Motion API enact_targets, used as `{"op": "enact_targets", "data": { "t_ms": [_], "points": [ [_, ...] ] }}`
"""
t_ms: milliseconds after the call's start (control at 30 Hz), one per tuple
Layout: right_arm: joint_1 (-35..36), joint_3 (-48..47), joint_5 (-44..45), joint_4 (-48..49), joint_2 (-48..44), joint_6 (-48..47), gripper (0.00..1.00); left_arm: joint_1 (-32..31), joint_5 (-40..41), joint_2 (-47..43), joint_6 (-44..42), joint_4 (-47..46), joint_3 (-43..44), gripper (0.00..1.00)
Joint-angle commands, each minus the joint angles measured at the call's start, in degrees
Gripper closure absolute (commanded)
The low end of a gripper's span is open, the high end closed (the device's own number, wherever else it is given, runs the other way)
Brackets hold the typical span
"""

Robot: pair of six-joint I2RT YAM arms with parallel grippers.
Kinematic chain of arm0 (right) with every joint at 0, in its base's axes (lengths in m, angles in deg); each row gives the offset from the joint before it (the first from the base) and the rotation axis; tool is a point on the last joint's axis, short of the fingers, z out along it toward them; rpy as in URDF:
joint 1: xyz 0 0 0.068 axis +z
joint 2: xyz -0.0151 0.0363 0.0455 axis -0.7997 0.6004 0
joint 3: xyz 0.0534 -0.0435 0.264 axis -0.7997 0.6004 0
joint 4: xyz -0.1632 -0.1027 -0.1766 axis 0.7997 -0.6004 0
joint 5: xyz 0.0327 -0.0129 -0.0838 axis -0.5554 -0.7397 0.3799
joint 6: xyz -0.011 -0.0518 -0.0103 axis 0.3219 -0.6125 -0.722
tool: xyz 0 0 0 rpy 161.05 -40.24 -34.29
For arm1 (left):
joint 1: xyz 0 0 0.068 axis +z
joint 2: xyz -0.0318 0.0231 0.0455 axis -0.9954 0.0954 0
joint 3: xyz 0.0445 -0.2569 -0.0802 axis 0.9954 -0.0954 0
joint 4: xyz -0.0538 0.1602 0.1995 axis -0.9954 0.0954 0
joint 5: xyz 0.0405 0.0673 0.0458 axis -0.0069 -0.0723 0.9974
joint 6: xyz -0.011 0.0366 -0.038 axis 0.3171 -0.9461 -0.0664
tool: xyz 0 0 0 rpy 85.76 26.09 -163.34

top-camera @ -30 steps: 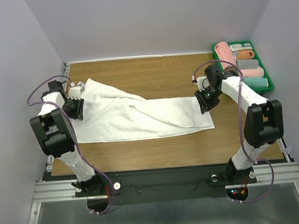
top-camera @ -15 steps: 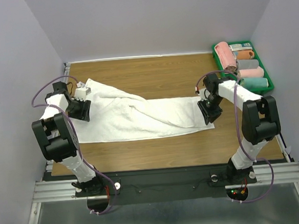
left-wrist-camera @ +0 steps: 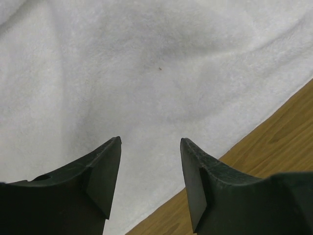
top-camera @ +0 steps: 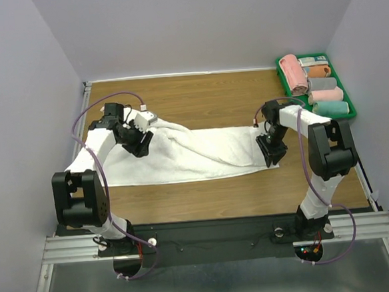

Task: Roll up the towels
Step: Flatten the towel

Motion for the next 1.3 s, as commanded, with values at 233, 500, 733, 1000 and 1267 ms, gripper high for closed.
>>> {"op": "enact_targets", "data": {
  "t_ms": [233, 500, 733, 1000, 1267],
  "points": [
    [-3.03, 0.28, 3.02, 1.08, -1.83, 1.68, 0.59, -9.51, -2.41, -4.65, -1.00, -4.74, -5.12, 0.37],
    [-3.21, -0.25, 1.18, 1.17, -1.65, 2.38, 0.61, -11.71, -2.68, -5.08, -1.17, -5.71, -6.88, 0.37],
    [-5.06, -1.92, 0.92, 0.29, -5.25, 1.68, 0.62, -13.91, -1.89, -5.61, -1.26, -7.38, -9.42, 0.37],
    [-5.23, -1.13, -1.71, 0.12, -2.89, 1.50, 0.64, -15.67, -0.48, -5.52, -0.38, -8.70, -10.31, 0.38],
    [-5.15, -0.78, -6.73, 0.29, 1.33, 1.51, 0.69, -15.93, 0.39, -5.26, -0.38, -9.49, -11.10, 0.38]
  ]
}}
